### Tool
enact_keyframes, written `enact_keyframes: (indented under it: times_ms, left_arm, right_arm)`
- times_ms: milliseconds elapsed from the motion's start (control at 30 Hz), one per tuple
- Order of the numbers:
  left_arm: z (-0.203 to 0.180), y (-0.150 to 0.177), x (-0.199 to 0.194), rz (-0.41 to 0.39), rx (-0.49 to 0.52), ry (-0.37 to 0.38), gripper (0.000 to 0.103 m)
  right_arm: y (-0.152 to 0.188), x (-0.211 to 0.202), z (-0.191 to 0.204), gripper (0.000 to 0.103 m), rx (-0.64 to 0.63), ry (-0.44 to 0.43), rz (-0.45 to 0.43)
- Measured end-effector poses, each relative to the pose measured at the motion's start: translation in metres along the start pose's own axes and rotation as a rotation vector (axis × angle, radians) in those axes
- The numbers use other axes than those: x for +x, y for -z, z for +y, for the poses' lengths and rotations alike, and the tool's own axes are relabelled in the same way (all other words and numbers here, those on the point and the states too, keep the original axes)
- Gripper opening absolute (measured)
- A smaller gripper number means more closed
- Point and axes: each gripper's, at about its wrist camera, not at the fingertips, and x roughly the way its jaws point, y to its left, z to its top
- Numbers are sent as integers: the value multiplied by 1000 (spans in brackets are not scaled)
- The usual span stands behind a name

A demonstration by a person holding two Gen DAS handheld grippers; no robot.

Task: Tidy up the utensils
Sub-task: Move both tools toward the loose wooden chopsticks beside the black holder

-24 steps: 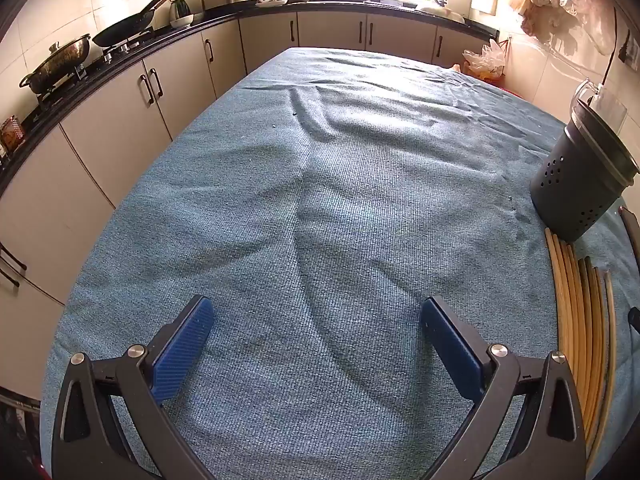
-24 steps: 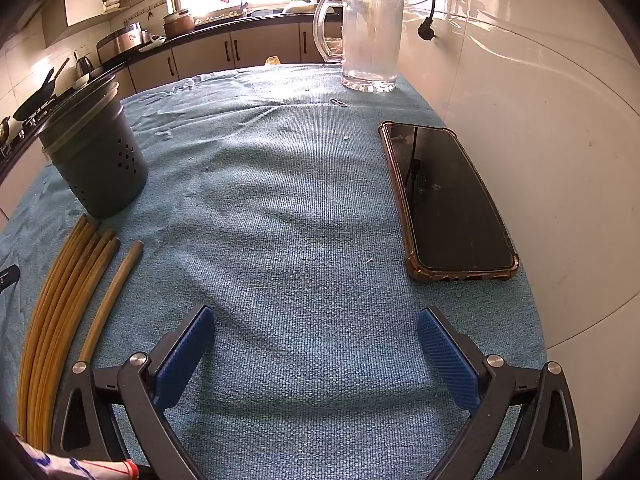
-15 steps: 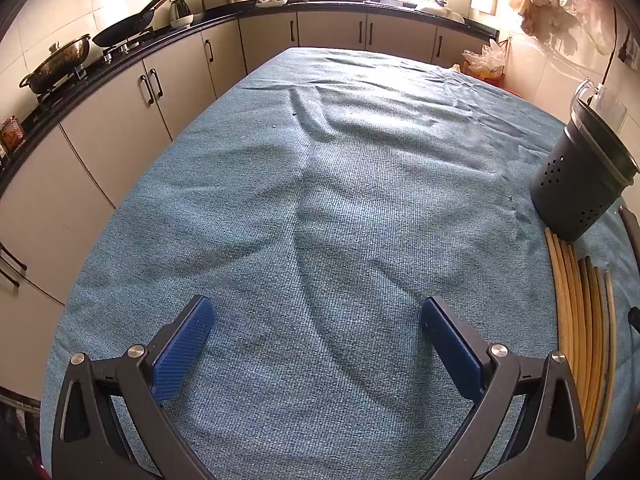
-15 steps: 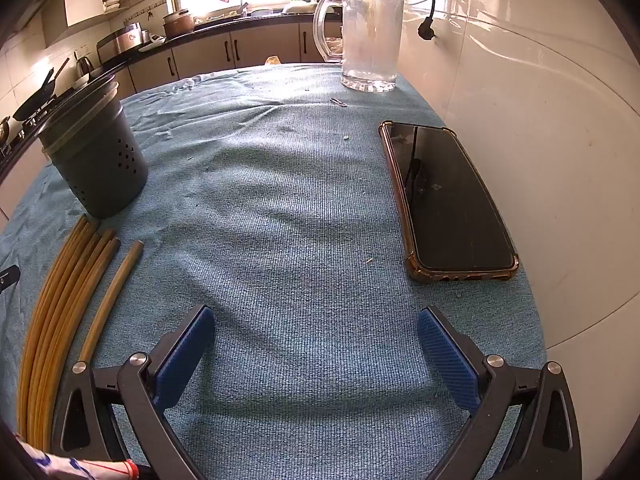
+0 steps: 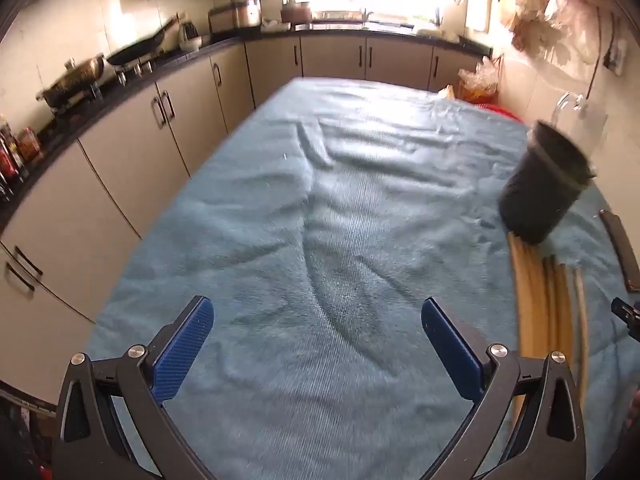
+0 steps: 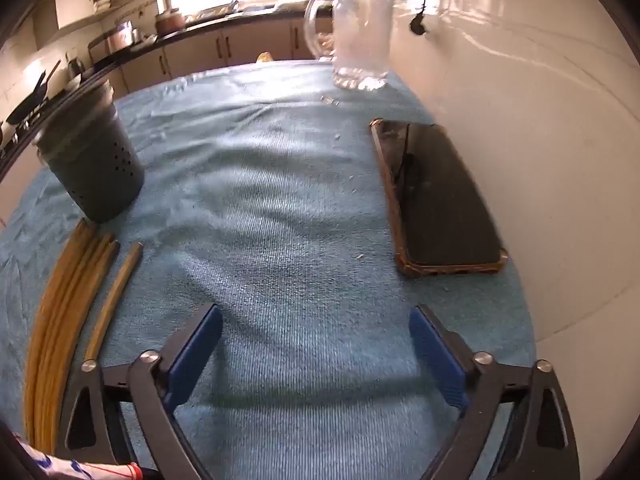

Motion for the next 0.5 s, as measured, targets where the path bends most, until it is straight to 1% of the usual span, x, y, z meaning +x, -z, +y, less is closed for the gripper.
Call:
enact_keyframes:
  times_ms: [100, 200, 300, 400, 467, 500]
  left_arm:
    - [0, 1, -28, -63, 5, -7, 103]
    - [0, 3, -56, -115, 11, -3, 103]
    - [-3, 6, -80, -163, 26, 0, 103]
    - [-7, 10, -101, -201, 50, 11, 103]
    - [-10, 13, -115, -234, 65, 12, 103]
    - [-11, 15, -121, -250, 69, 7, 103]
  right_arm:
    - [5, -31, 1, 95, 20, 1, -81]
    - [13, -70, 1, 95, 37, -6, -167]
    - [24, -107, 7, 95, 42, -15, -256]
    - [36, -141, 13, 95, 39, -3, -350]
    - [26, -146, 19, 95, 27, 4, -387]
    - [28, -152, 22, 95, 20, 6, -391]
